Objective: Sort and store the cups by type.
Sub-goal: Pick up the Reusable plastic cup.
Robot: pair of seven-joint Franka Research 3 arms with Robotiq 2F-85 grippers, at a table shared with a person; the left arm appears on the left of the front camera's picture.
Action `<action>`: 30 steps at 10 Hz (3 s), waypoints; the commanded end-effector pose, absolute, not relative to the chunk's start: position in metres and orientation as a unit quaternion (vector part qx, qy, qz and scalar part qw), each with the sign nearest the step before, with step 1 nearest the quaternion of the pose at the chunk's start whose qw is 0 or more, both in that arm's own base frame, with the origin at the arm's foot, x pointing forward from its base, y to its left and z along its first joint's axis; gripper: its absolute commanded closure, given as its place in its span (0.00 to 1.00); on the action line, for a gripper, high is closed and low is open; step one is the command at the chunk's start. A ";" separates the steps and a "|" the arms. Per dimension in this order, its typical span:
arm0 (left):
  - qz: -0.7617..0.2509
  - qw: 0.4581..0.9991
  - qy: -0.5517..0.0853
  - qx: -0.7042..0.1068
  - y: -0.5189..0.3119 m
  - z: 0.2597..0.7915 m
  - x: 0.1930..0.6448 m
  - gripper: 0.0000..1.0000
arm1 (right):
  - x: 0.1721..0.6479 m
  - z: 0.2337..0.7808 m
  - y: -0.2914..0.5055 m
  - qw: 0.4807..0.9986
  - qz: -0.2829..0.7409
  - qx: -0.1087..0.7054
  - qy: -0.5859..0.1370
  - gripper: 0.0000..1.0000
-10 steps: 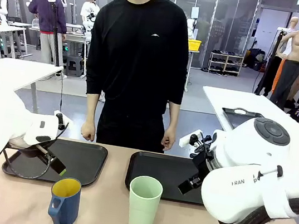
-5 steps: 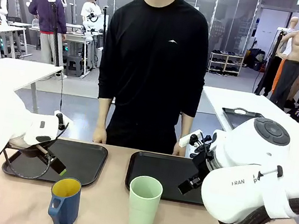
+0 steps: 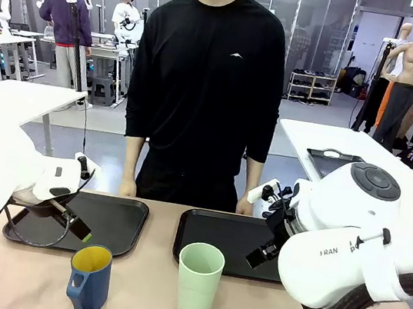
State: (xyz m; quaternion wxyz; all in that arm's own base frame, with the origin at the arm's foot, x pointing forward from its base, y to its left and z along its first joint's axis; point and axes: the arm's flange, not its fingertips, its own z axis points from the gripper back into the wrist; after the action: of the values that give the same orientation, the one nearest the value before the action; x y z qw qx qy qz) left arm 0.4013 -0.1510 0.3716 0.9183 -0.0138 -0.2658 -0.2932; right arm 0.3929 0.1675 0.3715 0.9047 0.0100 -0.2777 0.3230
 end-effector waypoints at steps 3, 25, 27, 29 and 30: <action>-0.293 0.918 -0.266 -0.014 -0.151 0.372 0.401 0.00 | 0.393 0.371 0.167 0.905 0.322 0.011 -0.278 0.00; -0.276 0.899 -0.340 0.021 -0.194 0.518 0.317 0.00 | 0.315 0.553 0.223 0.896 0.255 -0.154 -0.328 0.00; -0.285 0.894 -0.345 0.028 -0.185 0.517 0.320 0.00 | 0.319 0.551 0.218 0.896 0.265 -0.159 -0.320 0.00; -0.266 0.905 -0.331 0.037 -0.159 0.512 0.329 0.00 | 0.330 0.545 0.197 0.896 0.272 -0.162 -0.312 0.00; -0.260 0.908 -0.329 0.028 -0.139 0.506 0.339 0.00 | 0.340 0.536 0.179 0.898 0.267 -0.169 -0.308 0.00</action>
State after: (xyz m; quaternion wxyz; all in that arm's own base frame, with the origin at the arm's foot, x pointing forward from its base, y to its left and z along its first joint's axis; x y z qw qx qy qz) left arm 0.3391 -0.1615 0.5221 0.9054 0.0218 -0.3356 -0.2589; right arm 0.3287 0.1960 0.5435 0.8989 -0.1622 -0.3082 0.2657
